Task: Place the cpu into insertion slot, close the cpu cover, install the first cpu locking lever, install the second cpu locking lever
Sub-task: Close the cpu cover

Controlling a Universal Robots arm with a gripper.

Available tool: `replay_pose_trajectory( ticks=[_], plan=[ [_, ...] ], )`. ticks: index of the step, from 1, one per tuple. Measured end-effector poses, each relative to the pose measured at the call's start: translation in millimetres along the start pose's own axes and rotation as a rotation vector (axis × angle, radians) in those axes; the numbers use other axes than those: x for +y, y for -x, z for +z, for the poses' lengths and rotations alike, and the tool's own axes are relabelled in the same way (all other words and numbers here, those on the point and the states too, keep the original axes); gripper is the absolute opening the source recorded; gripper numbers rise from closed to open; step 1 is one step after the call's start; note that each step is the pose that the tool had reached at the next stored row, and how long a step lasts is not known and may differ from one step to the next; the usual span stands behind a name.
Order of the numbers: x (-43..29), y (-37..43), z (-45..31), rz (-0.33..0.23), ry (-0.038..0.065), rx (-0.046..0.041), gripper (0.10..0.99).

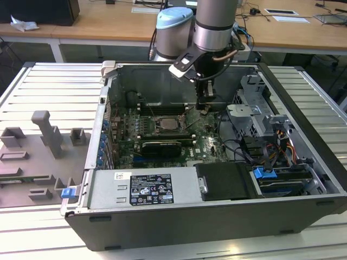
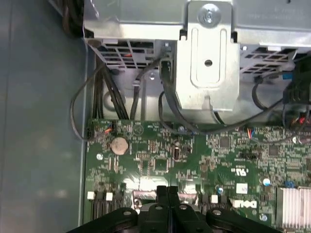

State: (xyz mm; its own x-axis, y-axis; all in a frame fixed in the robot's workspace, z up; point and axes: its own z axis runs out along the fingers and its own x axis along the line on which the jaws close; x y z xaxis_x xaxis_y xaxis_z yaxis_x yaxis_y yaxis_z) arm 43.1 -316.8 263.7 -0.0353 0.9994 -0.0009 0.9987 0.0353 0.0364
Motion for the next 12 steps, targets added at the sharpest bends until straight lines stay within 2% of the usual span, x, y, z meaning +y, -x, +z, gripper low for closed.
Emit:
replay_pose_trajectory(
  ticks=[12],
  plan=[
    [13.9,-2.7,6.2,0.0,-0.001,-0.0007,0.106]
  ],
)
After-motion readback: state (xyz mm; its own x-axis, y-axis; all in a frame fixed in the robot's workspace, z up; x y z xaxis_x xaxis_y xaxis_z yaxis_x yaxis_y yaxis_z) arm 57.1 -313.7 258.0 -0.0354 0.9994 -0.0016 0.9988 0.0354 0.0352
